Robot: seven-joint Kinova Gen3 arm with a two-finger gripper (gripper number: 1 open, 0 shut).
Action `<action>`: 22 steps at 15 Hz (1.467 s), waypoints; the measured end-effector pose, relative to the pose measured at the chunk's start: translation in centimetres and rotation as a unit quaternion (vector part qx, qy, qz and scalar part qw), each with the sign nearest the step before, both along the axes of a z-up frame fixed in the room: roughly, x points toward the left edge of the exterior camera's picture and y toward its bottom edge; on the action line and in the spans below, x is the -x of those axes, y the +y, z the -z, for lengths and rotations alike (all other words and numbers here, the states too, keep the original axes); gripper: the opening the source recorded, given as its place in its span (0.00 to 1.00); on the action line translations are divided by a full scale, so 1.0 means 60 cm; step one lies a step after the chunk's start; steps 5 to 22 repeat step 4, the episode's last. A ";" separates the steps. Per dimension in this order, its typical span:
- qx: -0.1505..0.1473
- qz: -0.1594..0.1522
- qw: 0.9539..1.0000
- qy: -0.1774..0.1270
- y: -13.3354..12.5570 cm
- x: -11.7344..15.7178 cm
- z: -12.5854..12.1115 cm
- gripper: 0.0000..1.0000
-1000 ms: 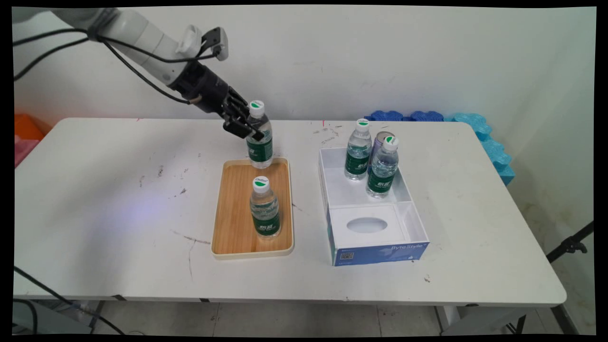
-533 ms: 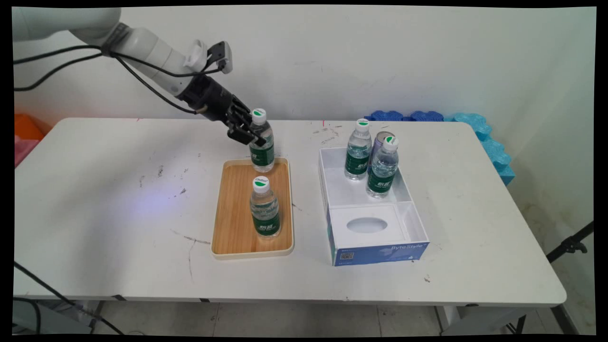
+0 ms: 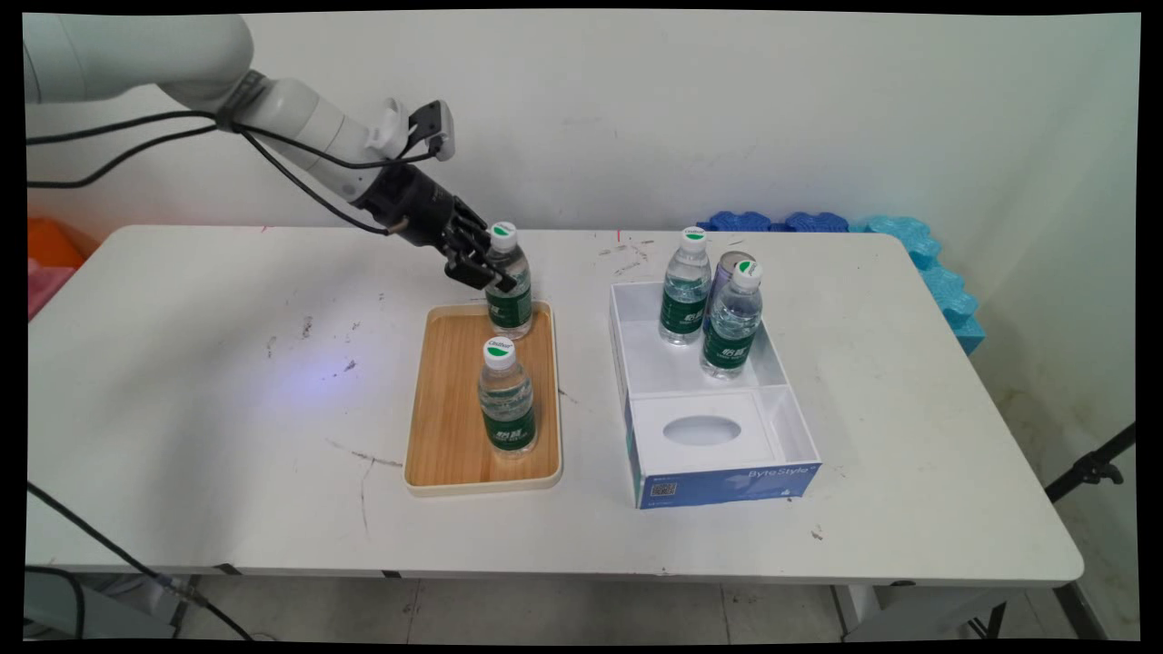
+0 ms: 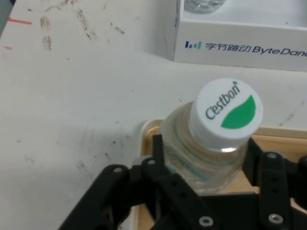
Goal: Place the picked object on the tray
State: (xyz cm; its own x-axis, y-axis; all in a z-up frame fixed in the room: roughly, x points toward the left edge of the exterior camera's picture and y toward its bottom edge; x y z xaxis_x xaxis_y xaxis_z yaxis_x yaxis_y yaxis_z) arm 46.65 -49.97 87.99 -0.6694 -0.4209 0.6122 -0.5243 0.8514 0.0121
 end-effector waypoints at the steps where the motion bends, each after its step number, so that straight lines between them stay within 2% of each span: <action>1: 0.000 0.000 1.000 0.001 -0.001 0.000 0.003 0.00; 2: 0.001 0.000 1.000 0.001 -0.002 0.001 0.005 1.00; 22: 0.002 0.001 1.000 0.003 -0.003 0.001 0.008 1.00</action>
